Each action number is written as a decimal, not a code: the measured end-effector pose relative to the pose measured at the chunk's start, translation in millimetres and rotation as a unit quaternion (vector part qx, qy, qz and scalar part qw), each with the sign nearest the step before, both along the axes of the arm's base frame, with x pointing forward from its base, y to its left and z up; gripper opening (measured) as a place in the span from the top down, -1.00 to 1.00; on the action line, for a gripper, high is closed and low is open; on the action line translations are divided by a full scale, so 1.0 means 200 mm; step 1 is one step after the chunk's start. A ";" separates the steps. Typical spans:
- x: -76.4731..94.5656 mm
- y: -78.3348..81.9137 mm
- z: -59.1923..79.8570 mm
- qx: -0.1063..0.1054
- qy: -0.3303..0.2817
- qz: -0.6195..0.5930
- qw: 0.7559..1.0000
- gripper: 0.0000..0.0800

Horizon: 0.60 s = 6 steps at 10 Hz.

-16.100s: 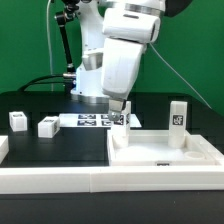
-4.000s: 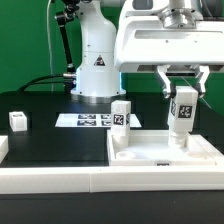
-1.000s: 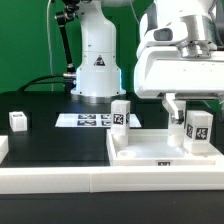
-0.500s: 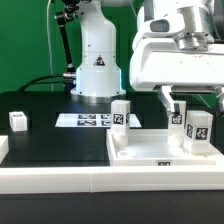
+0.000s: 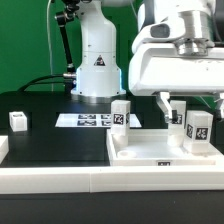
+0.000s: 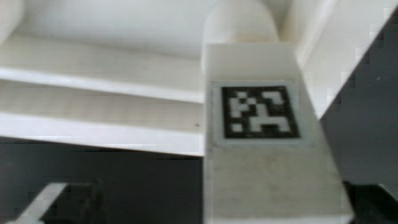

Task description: Assemble square table

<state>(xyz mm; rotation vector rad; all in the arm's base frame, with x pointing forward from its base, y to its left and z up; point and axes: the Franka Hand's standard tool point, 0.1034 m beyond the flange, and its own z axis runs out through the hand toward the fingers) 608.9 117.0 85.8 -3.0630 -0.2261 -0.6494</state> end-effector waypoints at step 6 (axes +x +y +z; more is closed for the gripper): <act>0.00 0.03 -0.01 0.002 0.189 -0.005 0.982 -0.62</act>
Offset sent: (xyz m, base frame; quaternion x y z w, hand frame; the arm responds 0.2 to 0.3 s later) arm 0.0043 0.0033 0.0006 0.0021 -0.1936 0.0001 0.9811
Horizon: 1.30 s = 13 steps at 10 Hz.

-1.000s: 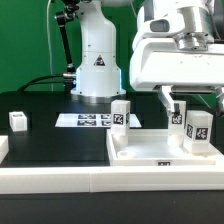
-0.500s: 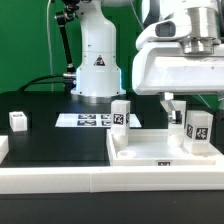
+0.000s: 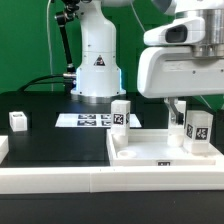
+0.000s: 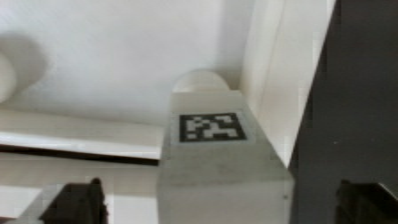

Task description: Assemble square table

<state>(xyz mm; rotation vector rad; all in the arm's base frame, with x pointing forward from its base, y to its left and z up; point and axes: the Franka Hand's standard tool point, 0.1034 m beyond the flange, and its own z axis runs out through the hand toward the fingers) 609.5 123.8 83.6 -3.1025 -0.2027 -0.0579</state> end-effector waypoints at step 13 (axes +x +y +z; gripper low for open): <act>0.01 -0.04 -0.01 0.009 0.003 -0.260 0.966 0.27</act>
Offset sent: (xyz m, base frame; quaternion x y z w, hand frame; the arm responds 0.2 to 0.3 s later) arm 0.0002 -0.0037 -0.0037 -0.0026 0.0206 -0.0388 0.9990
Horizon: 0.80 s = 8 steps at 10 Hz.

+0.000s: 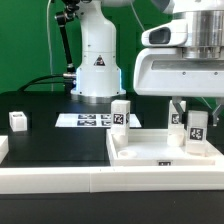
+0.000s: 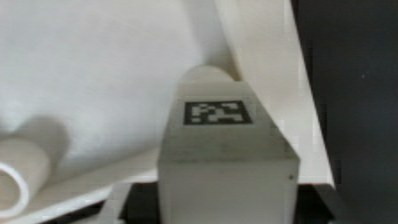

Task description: Assemble square table

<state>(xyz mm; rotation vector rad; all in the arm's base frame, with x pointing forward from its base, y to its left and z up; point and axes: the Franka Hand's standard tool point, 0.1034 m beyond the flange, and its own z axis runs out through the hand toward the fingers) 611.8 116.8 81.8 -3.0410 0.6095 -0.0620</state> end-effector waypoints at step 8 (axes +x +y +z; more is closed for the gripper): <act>-0.01 -0.02 -0.01 0.013 0.015 -0.319 0.947 0.27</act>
Offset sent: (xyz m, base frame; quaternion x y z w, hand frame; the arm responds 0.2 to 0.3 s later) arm -0.0047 -0.0064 0.0012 -0.0396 -0.0006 0.2159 0.9756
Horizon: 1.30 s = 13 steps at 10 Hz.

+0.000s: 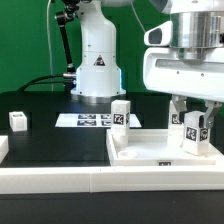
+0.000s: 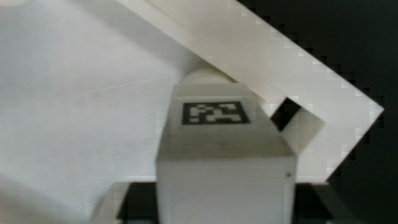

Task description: Assemble square table

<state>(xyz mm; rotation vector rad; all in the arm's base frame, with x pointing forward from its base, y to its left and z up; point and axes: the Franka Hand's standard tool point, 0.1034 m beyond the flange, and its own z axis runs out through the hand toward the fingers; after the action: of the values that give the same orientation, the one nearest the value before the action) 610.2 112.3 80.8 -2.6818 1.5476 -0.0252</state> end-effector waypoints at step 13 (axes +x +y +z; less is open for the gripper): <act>0.00 0.10 0.00 -0.037 -0.026 0.432 0.901 -0.62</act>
Offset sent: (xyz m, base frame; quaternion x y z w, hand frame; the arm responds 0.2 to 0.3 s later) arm -0.0014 0.0128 -0.0007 -0.0073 0.0048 -0.1094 0.9940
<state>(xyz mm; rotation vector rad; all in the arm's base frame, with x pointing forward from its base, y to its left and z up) 610.6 132.0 80.3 -3.1214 0.2366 -0.1212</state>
